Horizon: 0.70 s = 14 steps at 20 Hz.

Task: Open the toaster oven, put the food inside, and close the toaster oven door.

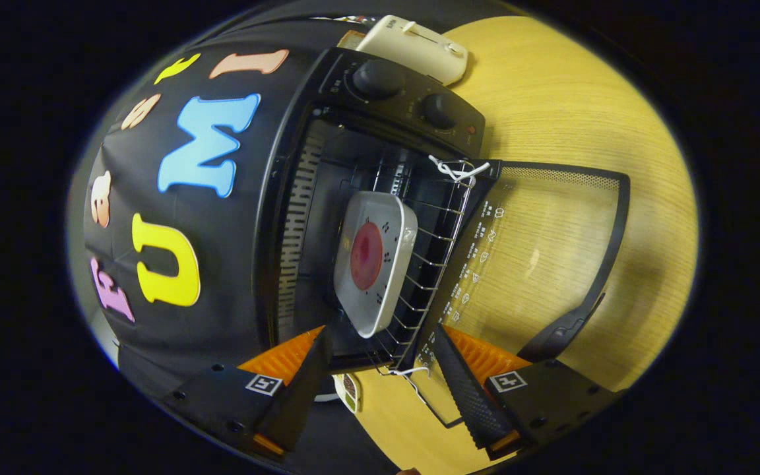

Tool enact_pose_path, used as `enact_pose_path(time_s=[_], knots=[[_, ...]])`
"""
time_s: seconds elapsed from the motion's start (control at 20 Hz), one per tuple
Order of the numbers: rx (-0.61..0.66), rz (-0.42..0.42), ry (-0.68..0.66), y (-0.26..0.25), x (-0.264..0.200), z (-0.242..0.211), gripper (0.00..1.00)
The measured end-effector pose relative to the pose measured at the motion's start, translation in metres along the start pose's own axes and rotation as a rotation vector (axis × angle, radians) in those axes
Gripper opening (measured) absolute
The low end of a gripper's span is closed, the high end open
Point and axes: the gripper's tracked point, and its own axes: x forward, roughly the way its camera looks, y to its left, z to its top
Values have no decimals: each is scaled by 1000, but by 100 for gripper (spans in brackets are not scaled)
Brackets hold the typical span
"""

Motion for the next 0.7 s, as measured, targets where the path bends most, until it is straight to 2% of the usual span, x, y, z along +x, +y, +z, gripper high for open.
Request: enact_pose_path(time_s=[0.25,0.7], knots=[[-286,8,30,-7,-35,-14,97],[-733,-48,33,-42,-81,-21,98]])
